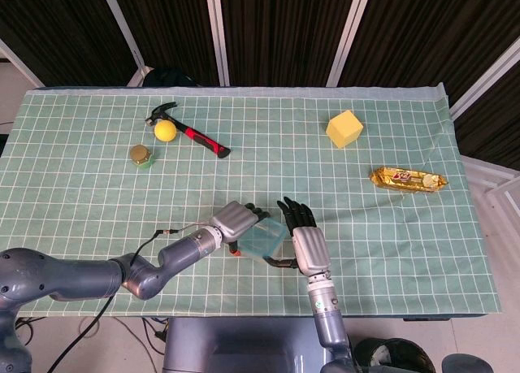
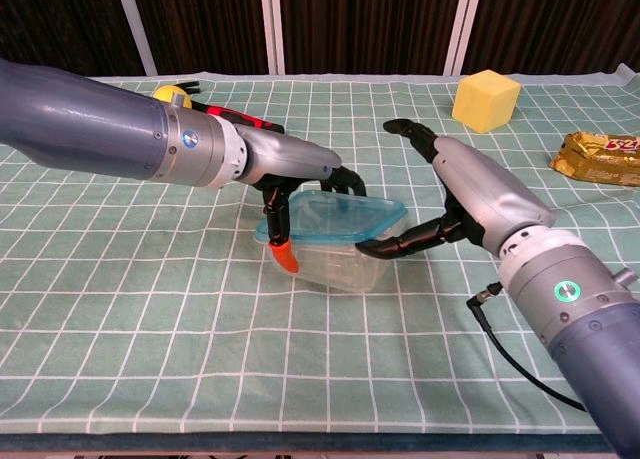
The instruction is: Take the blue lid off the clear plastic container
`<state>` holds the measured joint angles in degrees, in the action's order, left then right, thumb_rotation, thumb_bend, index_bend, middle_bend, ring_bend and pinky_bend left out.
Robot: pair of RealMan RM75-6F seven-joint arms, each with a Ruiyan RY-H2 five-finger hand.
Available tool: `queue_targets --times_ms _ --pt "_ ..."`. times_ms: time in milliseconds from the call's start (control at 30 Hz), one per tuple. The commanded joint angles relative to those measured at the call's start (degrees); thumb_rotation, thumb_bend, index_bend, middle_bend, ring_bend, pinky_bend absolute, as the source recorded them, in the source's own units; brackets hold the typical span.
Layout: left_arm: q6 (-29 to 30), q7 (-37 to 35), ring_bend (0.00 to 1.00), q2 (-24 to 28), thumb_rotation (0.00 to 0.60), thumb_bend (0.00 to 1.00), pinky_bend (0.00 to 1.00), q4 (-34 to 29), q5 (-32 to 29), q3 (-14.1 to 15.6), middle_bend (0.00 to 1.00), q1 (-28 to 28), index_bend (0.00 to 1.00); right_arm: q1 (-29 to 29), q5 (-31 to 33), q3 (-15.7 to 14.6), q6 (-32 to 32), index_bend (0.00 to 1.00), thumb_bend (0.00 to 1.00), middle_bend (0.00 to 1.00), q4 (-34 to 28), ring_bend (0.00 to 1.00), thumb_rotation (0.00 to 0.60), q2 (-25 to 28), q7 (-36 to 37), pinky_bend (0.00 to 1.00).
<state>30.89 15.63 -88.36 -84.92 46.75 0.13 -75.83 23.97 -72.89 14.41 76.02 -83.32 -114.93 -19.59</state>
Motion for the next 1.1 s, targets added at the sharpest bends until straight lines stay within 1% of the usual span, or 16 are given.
queue_targets --times_ms 33,167,267,367,433,467,500,533,600,633,733,833,933,1100 --pt "0.35 0.09 0.43 0.01 0.6 0.13 0.5 -0.02 0.08 -0.04 0.48 0.12 0.43 0.49 0.15 0.31 -0.32 0.0 0.55 0.0 0.22 0.0 0.6 -0.39 -0.18 0.0" --pt "1.03 0.21 0.41 -0.01 0.6 0.13 0.49 -0.06 0.05 -0.13 0.46 0.42 0.42 0.95 0.33 0.54 -0.5 0.0 0.53 0.0 0.54 0.0 0.6 -0.77 -0.39 0.0" --pt "1.33 0.48 0.37 0.07 0.6 0.13 0.45 -0.12 0.03 -0.11 0.41 0.51 0.39 1.05 0.56 0.74 -0.42 0.0 0.53 0.0 0.65 0.0 0.6 -0.78 -0.47 0.0" --pt "2.1 0.77 0.31 -0.01 0.6 0.13 0.41 -0.02 -0.16 -0.18 0.34 0.73 0.33 1.01 0.65 0.75 -0.29 0.0 0.53 0.0 0.59 0.0 0.6 -0.57 -0.36 0.0" --pt "2.87 1.17 0.24 -0.06 0.6 0.12 0.36 0.1 -0.37 -0.26 0.26 0.88 0.27 1.0 0.49 0.68 -0.17 0.0 0.53 0.0 0.56 0.0 0.6 -0.33 -0.16 0.0" --pt "3.32 1.44 0.19 -0.08 0.6 0.1 0.32 0.18 -0.54 -0.27 0.2 0.95 0.22 1.01 0.32 0.65 -0.05 0.02 0.53 0.0 0.57 0.0 0.6 -0.21 -0.06 0.0" --pt "3.76 1.84 0.13 -0.09 0.6 0.08 0.28 0.23 -0.84 -0.21 0.14 0.98 0.16 1.01 0.14 0.63 0.07 0.07 0.53 0.0 0.56 0.0 0.6 -0.14 0.19 0.0" --pt "4.14 2.3 0.09 -0.07 0.6 0.06 0.24 0.23 -1.28 -0.12 0.09 0.96 0.1 1.0 0.0 0.62 0.19 0.15 0.53 0.0 0.58 0.0 0.6 -0.1 0.39 0.0" --pt "5.06 3.44 0.03 -0.06 0.6 0.03 0.19 0.09 -2.56 0.0 0.02 0.84 0.04 0.96 -0.1 0.68 0.4 0.28 0.53 0.0 0.44 0.0 0.6 -0.1 0.95 0.0" --pt "5.51 3.9 0.01 -0.07 0.6 0.01 0.17 -0.01 -3.13 0.01 0.01 0.8 0.02 0.92 -0.03 0.74 0.47 0.34 0.53 0.0 0.33 0.0 0.6 -0.14 1.2 0.0" --pt "6.96 5.14 0.0 -0.19 0.6 0.0 0.14 -0.44 -4.6 -0.05 0.0 0.82 0.0 0.68 0.73 1.07 0.56 0.47 0.53 0.04 -0.35 0.0 0.6 -0.37 1.91 0.0" --pt "8.14 6.27 0.0 -0.26 0.6 0.0 0.14 -0.87 -5.73 -0.09 0.0 0.89 0.0 0.51 1.29 1.28 0.78 0.57 0.52 0.09 -0.68 0.0 0.6 -0.53 2.02 0.0" --pt "8.89 7.01 0.0 -0.35 0.6 0.0 0.14 -1.29 -6.64 -0.24 0.0 1.07 0.0 0.36 1.91 1.37 0.88 0.61 0.51 0.11 -0.92 0.0 0.6 -0.68 1.95 0.0" --pt "8.96 7.59 0.0 -0.5 0.6 0.0 0.14 -1.61 -7.1 -0.4 0.0 1.29 0.0 0.37 2.05 1.26 1.04 0.61 0.51 0.11 -0.79 0.0 0.6 -0.98 1.91 0.0"
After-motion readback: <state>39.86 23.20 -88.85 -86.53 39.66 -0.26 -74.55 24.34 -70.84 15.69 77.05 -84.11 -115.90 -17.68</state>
